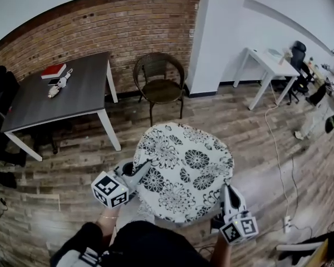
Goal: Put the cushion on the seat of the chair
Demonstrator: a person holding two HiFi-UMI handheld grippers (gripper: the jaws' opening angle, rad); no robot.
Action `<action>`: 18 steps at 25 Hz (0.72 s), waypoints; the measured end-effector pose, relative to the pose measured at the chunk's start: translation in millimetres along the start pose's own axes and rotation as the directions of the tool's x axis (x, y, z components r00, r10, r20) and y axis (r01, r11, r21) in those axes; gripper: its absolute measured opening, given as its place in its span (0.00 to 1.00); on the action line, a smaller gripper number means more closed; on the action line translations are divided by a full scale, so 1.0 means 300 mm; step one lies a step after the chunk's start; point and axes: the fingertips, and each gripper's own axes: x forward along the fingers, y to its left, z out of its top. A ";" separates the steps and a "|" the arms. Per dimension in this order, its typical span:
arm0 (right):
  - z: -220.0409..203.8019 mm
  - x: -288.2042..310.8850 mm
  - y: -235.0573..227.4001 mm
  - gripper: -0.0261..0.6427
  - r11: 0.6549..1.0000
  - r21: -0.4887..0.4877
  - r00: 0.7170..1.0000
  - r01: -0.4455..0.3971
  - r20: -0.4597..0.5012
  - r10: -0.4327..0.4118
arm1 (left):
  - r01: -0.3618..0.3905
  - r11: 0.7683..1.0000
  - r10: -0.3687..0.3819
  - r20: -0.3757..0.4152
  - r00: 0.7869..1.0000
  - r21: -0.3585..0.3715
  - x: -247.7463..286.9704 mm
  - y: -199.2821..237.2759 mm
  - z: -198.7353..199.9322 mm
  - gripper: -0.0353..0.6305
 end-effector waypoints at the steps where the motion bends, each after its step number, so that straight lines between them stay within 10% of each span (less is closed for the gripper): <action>1: 0.005 0.019 -0.012 0.05 1.000 0.001 1.000 0.003 0.001 -0.003 | 0.002 1.000 -0.002 0.000 1.000 -0.001 0.022 0.018 0.000 0.07; 18: 0.103 0.514 -0.103 0.05 0.998 0.008 0.997 0.064 -0.041 -0.063 | 0.043 0.998 -0.044 -0.022 0.999 -0.049 0.323 0.461 0.086 0.07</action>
